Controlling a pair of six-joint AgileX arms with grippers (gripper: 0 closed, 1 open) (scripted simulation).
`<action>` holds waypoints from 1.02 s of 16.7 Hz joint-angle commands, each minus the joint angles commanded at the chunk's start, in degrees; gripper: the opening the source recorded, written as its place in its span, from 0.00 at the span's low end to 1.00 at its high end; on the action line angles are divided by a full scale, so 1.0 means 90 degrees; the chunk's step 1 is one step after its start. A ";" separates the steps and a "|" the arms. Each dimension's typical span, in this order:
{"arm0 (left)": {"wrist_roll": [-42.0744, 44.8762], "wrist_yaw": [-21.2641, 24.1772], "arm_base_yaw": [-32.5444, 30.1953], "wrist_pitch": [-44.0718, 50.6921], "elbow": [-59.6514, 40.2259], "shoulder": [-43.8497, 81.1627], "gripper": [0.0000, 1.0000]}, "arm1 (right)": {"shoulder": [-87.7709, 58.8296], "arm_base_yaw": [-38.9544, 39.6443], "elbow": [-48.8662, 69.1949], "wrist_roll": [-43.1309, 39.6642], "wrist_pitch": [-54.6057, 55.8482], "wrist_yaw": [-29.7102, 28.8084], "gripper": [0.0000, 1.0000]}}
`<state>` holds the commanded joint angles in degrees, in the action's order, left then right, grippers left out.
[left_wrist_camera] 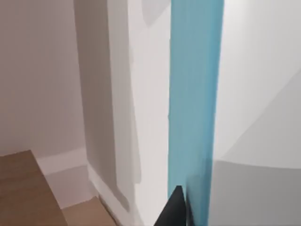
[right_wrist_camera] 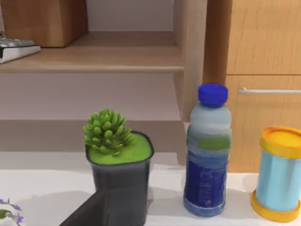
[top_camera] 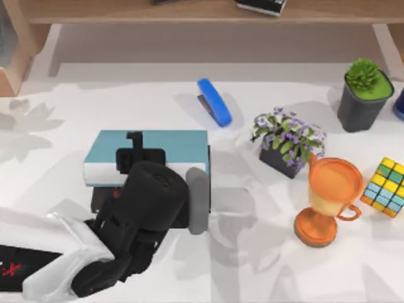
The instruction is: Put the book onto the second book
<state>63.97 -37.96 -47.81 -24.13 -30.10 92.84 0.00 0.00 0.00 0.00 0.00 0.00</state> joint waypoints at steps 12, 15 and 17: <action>0.0000 0.0000 0.0000 0.0000 0.0000 0.0000 0.98 | 0.0000 0.0000 0.0000 0.0000 0.0000 0.0000 1.00; 0.0000 0.0000 0.0000 0.0000 0.0000 0.0000 1.00 | 0.0000 0.0000 0.0000 0.0000 0.0000 0.0000 1.00; 0.0000 0.0000 0.0000 0.0000 0.0000 0.0000 1.00 | 0.0000 0.0000 0.0000 0.0000 0.0000 0.0000 1.00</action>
<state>63.97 -37.96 -47.81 -24.13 -30.10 92.84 0.00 0.00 0.00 0.00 0.00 0.00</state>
